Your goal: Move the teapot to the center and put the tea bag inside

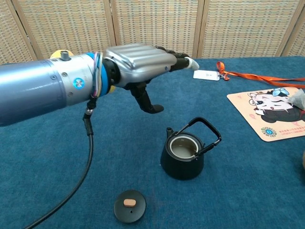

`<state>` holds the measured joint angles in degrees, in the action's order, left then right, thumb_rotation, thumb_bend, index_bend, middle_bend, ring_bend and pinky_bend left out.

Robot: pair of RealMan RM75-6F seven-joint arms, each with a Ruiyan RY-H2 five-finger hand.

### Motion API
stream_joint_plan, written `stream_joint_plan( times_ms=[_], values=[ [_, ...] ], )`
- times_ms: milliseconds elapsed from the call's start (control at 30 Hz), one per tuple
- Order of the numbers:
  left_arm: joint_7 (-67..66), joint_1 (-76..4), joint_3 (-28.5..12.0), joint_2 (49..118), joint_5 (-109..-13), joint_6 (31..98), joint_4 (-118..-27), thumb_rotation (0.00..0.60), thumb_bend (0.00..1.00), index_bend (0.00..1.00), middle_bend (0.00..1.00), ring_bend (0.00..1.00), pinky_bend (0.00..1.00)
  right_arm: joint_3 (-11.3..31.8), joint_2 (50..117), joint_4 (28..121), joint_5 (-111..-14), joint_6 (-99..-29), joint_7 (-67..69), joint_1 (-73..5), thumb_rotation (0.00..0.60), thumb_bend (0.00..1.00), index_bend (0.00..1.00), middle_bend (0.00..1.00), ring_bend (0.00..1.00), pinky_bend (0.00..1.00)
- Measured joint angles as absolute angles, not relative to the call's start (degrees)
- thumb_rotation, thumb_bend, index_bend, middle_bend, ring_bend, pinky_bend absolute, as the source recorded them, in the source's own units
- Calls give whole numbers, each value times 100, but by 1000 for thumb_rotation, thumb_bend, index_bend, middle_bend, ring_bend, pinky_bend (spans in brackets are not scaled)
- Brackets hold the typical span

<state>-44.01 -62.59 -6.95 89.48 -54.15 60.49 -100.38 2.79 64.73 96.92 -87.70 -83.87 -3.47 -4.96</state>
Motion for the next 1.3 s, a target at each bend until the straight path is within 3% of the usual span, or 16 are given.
stream_joint_plan(
  times_ms=[533, 900, 1300],
  values=[
    [-3176, -4853, -275, 7289, -6144, 6993, -11124, 600, 353, 0, 0, 0, 0, 399, 6515, 9599, -8703, -8098, -237, -753, 452, 326, 95, 109, 0, 57],
    [-1878, -3456, 208, 6680, -7199, 8208, -11032, 600, 353, 0, 0, 0, 0, 537, 6474, 9606, -8617, -7834, -210, -1009, 458, 326, 95, 127, 0, 57],
    [-1142, -2074, 629, 6204, -7805, 9110, -10744, 600, 353, 0, 0, 0, 0, 791, 6412, 9615, -8381, -7359, -210, -1473, 457, 326, 95, 162, 0, 67]
  ],
)
